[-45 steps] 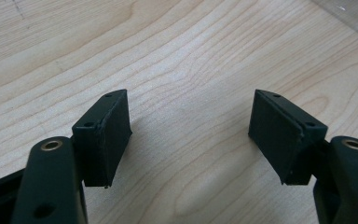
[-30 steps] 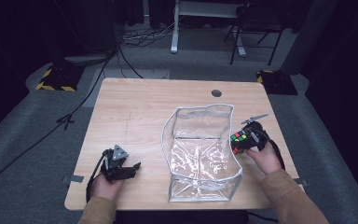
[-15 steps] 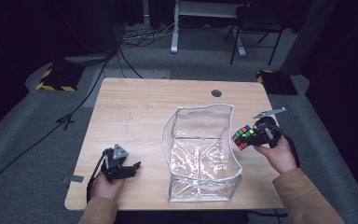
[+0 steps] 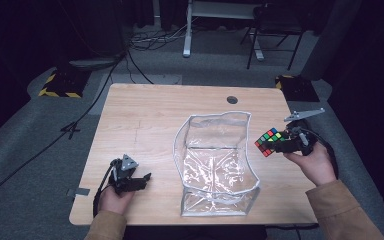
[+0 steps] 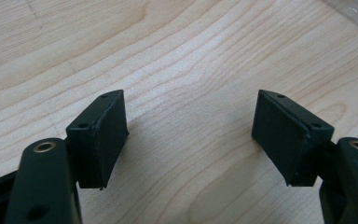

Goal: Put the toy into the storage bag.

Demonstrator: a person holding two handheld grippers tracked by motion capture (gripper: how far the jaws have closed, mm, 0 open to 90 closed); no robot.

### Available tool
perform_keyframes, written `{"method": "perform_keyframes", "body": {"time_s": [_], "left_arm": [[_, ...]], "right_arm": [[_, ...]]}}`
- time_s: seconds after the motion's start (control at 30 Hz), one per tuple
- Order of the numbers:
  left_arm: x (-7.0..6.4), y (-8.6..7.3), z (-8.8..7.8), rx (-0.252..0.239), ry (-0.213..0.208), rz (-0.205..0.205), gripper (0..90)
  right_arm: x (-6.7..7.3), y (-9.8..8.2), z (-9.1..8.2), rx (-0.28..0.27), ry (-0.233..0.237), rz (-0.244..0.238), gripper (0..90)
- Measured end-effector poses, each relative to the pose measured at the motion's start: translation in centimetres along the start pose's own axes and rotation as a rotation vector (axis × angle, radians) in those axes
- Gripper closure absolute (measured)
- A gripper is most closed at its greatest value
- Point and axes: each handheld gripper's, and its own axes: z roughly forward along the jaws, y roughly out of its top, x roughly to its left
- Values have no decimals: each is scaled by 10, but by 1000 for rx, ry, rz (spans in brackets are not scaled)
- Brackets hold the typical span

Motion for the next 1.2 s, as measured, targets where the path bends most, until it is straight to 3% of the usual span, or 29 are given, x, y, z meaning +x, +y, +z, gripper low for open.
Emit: {"method": "perform_keyframes", "body": {"time_s": [0.4, 0.87, 1.2], "left_arm": [[-3, 0, 0, 6, 1, 3, 235], [-5, -1, 0, 8, 5, -5, 218], [-5, 1, 2, 9, 0, -2, 195]], "right_arm": [[17, 18, -41, -38, 23, -63, 339], [37, 41, -74, -73, 64, -122, 339], [57, 60, -78, -76, 91, -179, 339]]}}
